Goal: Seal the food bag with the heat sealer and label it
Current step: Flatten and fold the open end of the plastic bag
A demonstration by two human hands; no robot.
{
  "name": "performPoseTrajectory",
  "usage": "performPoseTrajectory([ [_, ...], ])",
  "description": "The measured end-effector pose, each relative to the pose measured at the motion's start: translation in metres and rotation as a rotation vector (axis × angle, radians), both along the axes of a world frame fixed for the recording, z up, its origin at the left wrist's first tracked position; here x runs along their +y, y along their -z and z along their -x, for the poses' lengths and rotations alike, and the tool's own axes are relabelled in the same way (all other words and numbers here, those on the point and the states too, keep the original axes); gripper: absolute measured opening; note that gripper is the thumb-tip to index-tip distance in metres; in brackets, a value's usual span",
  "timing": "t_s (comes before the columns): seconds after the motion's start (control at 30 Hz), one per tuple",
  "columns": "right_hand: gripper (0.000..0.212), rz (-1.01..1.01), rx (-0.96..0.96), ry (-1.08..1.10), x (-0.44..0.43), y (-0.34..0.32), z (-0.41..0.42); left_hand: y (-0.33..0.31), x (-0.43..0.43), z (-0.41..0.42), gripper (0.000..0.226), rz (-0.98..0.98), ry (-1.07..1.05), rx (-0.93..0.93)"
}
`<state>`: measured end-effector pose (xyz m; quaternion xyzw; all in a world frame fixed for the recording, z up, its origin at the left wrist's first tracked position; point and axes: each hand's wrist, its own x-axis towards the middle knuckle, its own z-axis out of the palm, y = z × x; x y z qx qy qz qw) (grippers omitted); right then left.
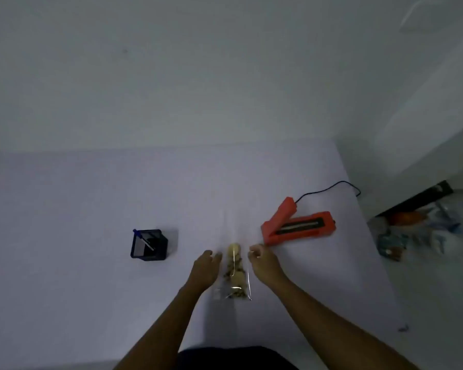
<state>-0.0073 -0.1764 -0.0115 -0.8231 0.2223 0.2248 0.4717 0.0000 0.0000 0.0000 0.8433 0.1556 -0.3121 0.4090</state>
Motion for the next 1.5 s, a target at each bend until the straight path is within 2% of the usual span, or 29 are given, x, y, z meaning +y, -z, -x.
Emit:
performPoseTrajectory([
  [0.1, 0.03, 0.06, 0.115, 0.019, -0.001, 0.014, 0.007, 0.021, 0.002, 0.006, 0.03, -0.032, -0.022, 0.035],
  [0.17, 0.011, 0.075, 0.169, 0.037, -0.001, 0.021, 0.01, 0.029, 0.002, 0.008, 0.029, -0.041, -0.027, 0.041],
  [0.23, 0.03, 0.092, 0.156, 0.041, 0.002, 0.028, 0.01, 0.034, 0.001, 0.009, 0.024, -0.041, -0.038, 0.005],
  [0.27, 0.031, 0.086, 0.14, 0.037, 0.003, 0.027, 0.011, 0.033, 0.001, 0.009, 0.021, -0.047, -0.042, -0.007],
  [0.33, 0.009, 0.015, 0.137, 0.062, 0.002, 0.031, 0.012, 0.037, 0.0, 0.009, 0.016, -0.04, -0.071, -0.019],
  [0.5, 0.02, -0.177, 0.145, 0.151, -0.002, 0.029, 0.02, 0.038, 0.006, 0.016, 0.018, 0.09, -0.139, -0.106],
  [0.7, 0.05, -0.29, 0.211, 0.201, 0.0, 0.032, 0.029, 0.033, 0.025, 0.038, 0.017, 0.297, -0.151, -0.206],
  [0.77, 0.053, -0.382, 0.241, 0.218, 0.003, 0.029, 0.029, 0.031, 0.028, 0.042, 0.015, 0.382, -0.154, -0.205],
  [0.87, 0.046, -0.506, 0.245, 0.225, 0.007, 0.023, 0.027, 0.024, 0.027, 0.046, 0.008, 0.505, -0.145, -0.186],
  [0.97, 0.028, -0.545, 0.138, 0.176, 0.01, 0.009, 0.025, 0.015, 0.027, 0.045, 0.007, 0.553, -0.112, -0.234],
  [1.07, 0.013, -0.42, -0.095, 0.158, 0.008, -0.007, 0.025, 0.005, 0.035, 0.044, 0.009, 0.545, -0.109, -0.311],
  [1.17, 0.009, -0.326, -0.284, 0.081, 0.004, -0.017, 0.033, 0.002, 0.047, 0.043, 0.013, 0.448, -0.101, -0.415],
  [1.23, 0.01, -0.266, -0.298, 0.019, 0.006, -0.016, 0.043, 0.003, 0.054, 0.043, 0.015, 0.367, -0.046, -0.45],
  [1.33, 0.012, -0.216, -0.344, -0.006, 0.012, -0.009, 0.057, 0.006, 0.058, 0.046, 0.015, 0.346, 0.01, -0.482],
  [1.5, 0.017, -0.239, -0.382, 0.096, 0.019, -0.008, 0.063, 0.0, 0.052, 0.05, 0.019, 0.272, 0.015, -0.505],
])
